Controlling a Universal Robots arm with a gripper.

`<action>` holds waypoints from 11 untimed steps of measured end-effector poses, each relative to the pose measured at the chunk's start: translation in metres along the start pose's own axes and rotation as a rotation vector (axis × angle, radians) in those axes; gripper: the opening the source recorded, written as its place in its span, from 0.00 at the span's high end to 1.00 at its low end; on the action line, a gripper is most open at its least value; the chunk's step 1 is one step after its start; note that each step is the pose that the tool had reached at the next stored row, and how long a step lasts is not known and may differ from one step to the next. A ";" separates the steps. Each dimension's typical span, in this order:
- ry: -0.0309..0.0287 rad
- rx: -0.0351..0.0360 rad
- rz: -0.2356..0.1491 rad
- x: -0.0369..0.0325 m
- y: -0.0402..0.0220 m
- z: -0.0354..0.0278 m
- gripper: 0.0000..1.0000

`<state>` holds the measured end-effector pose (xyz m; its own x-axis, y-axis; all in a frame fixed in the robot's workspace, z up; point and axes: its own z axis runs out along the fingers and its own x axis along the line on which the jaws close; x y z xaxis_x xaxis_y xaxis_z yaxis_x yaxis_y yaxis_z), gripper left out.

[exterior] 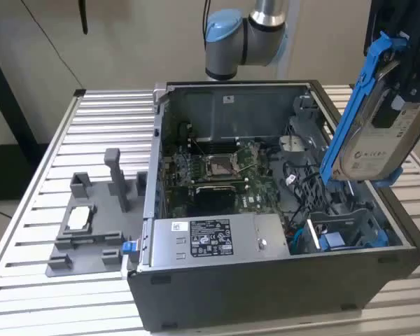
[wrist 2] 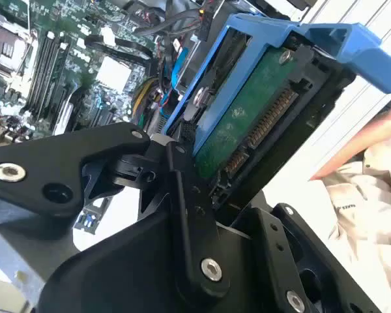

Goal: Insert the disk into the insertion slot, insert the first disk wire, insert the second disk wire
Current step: 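Insert the disk into the insertion slot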

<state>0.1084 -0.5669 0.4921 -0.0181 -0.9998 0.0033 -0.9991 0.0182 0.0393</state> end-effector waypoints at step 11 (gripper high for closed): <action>0.0004 0.0001 0.000 0.0000 0.0000 0.0010 0.67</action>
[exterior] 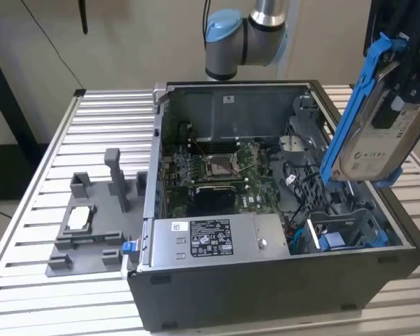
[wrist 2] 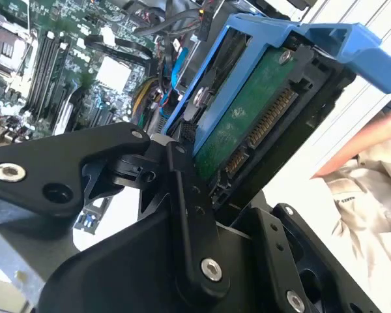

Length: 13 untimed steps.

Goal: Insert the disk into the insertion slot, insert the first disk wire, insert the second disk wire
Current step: 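Insert the disk into the insertion slot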

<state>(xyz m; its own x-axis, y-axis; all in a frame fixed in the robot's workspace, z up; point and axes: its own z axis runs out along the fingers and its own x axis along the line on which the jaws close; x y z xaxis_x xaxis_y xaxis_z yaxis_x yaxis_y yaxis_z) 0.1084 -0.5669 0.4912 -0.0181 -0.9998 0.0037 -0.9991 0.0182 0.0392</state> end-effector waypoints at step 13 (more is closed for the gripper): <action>0.0001 0.0013 0.000 0.0095 -0.0023 0.0165 0.67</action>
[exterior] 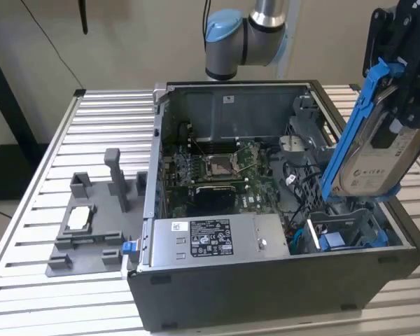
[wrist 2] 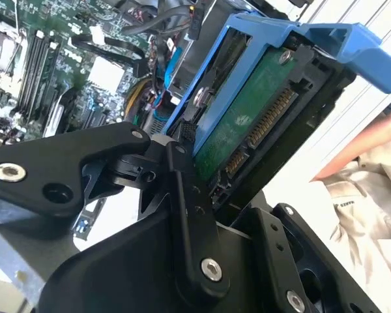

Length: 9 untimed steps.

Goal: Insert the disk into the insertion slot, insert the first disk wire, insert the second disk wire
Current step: 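Insert the disk into the insertion slot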

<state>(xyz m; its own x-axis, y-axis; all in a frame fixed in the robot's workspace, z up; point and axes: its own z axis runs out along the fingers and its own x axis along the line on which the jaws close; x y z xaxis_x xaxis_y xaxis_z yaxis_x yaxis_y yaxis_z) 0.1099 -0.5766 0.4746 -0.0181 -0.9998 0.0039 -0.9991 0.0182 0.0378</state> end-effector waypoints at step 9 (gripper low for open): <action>-0.0015 0.0154 0.000 0.0033 -0.0008 0.0140 0.67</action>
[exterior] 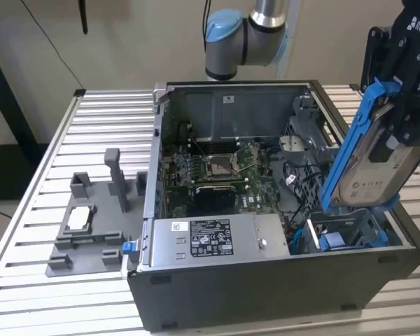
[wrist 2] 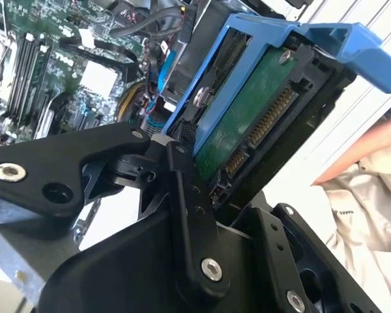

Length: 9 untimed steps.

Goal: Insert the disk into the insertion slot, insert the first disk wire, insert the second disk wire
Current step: 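Insert the disk into the insertion slot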

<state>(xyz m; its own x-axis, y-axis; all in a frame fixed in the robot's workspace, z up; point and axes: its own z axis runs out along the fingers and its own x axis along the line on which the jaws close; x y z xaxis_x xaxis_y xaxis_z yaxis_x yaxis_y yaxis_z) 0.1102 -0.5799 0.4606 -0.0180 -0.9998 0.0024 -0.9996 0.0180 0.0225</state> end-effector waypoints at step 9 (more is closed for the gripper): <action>-0.0052 0.0015 0.000 0.0000 -0.0003 0.0162 0.67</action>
<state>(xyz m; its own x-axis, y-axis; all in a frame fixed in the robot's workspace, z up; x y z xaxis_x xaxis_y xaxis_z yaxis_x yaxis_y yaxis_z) 0.1101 -0.5800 0.4444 -0.0182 -0.9998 -0.0028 -0.9996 0.0181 0.0210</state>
